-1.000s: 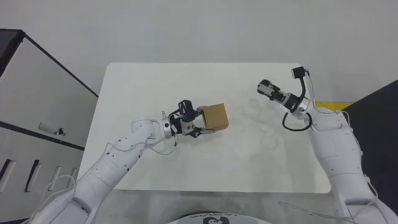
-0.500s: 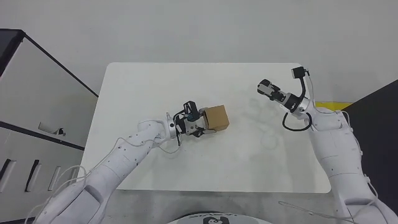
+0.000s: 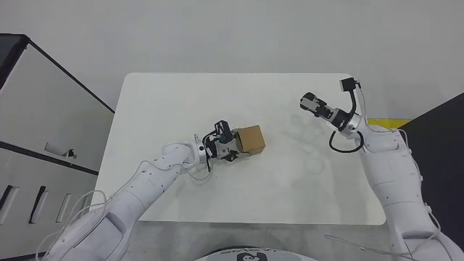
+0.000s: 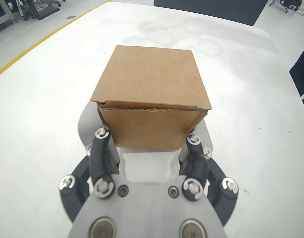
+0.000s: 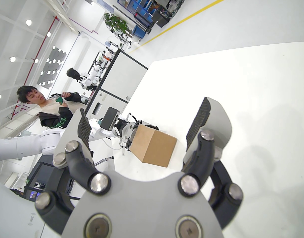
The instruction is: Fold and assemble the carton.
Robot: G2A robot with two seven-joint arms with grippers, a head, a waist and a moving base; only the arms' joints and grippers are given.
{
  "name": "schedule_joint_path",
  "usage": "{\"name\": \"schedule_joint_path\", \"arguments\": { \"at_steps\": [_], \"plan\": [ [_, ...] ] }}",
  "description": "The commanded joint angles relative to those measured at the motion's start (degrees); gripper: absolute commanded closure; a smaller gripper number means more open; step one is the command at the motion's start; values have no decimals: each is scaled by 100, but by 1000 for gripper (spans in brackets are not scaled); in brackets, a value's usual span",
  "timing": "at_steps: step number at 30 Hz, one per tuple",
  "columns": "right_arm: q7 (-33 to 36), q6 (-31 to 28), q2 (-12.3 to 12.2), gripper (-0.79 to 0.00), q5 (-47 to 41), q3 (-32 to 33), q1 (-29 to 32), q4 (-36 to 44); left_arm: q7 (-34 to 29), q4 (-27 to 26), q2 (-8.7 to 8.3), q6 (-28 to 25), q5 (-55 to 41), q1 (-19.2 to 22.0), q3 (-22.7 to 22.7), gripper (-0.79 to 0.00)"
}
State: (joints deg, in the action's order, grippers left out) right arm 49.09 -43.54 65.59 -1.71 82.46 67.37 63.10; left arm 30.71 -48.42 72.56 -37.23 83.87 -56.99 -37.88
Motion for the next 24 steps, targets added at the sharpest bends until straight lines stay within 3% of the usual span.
{"name": "schedule_joint_path", "arguments": {
  "at_steps": [1,2,8,13,19,24],
  "plan": [
    [0,0,0,-785,0,0,0,0,22,41,14,5,13,15,7,-723],
    [0,0,0,-785,0,0,0,0,29,57,21,6,14,18,11,-785],
    [0,0,0,-785,0,0,0,0,72,77,35,-19,58,33,1,-785],
    [0,0,0,-785,0,0,0,0,249,-28,-49,-70,272,10,-94,-785],
    [0,0,0,-785,0,0,0,0,408,-388,-252,-286,407,-120,-400,-785],
    [0,0,0,-785,0,0,0,0,417,-990,-536,-491,425,-382,-950,-785]
  ]
}}
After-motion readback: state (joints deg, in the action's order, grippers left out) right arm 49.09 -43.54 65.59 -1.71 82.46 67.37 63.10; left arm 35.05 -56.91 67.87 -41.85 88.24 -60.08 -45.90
